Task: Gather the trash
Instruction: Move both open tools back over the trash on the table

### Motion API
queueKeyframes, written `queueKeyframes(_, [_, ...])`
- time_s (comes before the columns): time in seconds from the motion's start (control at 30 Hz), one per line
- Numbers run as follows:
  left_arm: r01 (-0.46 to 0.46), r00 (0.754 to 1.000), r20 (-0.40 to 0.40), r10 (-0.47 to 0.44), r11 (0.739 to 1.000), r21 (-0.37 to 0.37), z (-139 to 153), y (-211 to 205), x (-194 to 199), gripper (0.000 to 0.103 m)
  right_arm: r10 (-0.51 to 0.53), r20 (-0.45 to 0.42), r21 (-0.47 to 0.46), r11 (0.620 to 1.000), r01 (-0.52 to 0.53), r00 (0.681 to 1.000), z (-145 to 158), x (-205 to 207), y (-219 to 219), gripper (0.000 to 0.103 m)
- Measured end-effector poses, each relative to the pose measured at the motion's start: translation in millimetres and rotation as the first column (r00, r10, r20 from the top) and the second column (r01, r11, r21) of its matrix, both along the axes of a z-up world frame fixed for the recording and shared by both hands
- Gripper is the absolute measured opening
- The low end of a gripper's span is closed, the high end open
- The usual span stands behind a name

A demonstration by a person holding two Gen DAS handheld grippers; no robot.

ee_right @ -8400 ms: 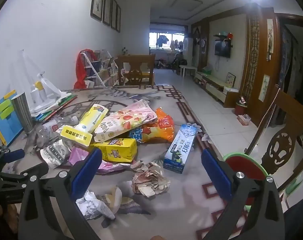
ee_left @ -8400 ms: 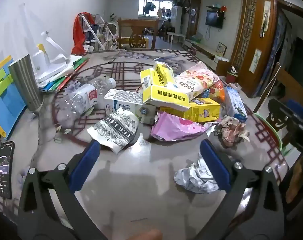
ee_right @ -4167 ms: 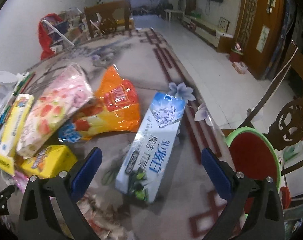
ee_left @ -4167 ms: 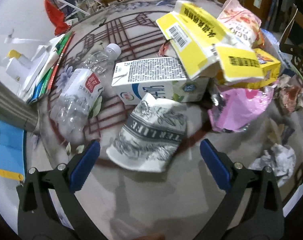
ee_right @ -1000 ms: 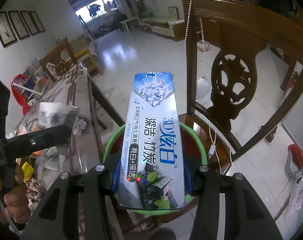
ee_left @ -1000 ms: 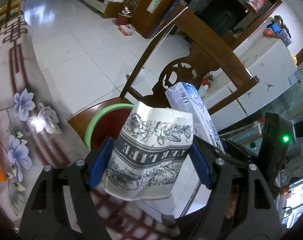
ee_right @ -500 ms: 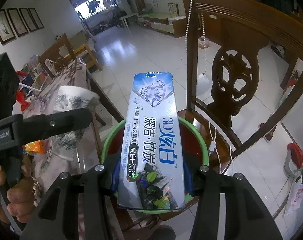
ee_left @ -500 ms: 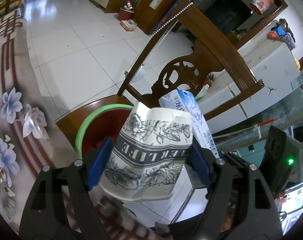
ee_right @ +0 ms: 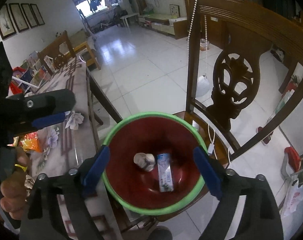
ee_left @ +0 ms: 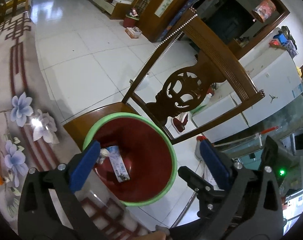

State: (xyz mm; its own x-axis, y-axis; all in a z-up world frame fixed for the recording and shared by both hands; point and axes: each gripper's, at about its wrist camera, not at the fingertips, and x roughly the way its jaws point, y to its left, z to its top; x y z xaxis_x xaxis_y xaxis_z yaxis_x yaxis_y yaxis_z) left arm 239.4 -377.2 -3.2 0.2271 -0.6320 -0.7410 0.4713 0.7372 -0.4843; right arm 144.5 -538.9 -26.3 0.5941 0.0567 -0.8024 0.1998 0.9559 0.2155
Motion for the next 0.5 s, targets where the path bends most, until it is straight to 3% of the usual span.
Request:
queueKeyframes(0.3, [-0.008,0.999,0.032,0.007,0.999,0.041,11.1,33.4,-16.0,0.097,0.023,0.0,-0.042,0.999,-0.023,1.0,2.1,2.7,13.0,0.092])
queueKeyframes(0.5, [-0.061,0.995,0.084,0.057,0.997,0.05,34.1,85.9,-40.9,0.097,0.081,0.005,-0.091,0.993,-0.08,0.997,10.2,-0.8,43.8,0.095])
